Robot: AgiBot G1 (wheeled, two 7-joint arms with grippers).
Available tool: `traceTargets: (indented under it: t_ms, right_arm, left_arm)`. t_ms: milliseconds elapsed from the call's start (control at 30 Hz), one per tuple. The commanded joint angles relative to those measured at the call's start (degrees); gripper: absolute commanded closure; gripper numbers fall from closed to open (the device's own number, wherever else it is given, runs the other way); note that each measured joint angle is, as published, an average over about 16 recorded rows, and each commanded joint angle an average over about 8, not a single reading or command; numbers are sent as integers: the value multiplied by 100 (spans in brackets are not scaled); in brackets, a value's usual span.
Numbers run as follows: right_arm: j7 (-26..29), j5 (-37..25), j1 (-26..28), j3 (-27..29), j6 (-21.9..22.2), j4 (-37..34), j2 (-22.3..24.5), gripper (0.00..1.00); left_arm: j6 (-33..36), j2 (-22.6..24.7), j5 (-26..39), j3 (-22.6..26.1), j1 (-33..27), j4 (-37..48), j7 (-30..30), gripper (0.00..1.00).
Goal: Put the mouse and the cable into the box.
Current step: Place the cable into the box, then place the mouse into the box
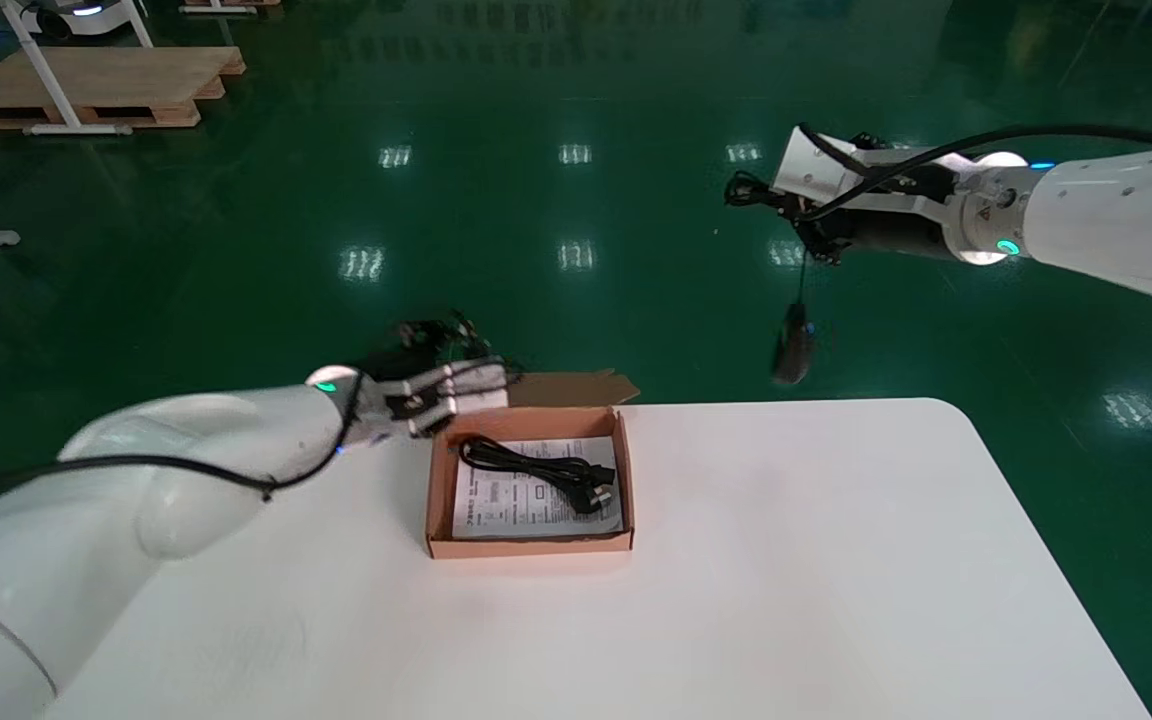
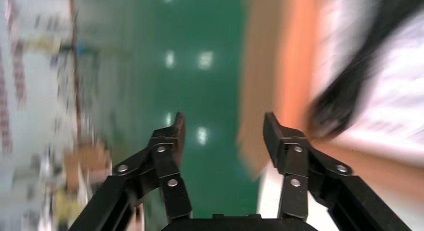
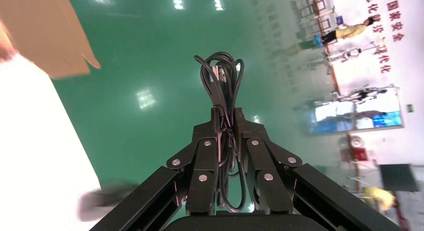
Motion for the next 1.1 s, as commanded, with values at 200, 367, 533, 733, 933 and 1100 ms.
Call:
traceTargets:
  t_ms: [200, 367, 533, 733, 933, 1100]
  right_arm:
    - [-55, 237, -187, 98, -80, -60, -379, 100]
    - [-214, 461, -405, 91, -219, 26, -684, 100]
    - [-311, 732, -701, -129, -453, 390, -776, 100]
    - [-164, 1108, -925, -667, -585, 1000, -805, 100]
    - [92, 1538, -1141, -1470, -616, 1731, -814, 100]
    - [279, 1833, -1273, -2130, -390, 2105, -806, 100]
  left_arm:
    - [-189, 42, 238, -256, -665, 1275, -677, 0]
    - [-240, 122, 355, -211, -801, 1585, -903, 0]
    - [-247, 123, 395, -132, -804, 1574, -1022, 0]
    - [-245, 119, 427, -44, -806, 1549, -1143, 0]
    - [-244, 115, 448, 36, -809, 1528, -1247, 0]
    - [-244, 112, 459, 99, -812, 1515, -1321, 0]
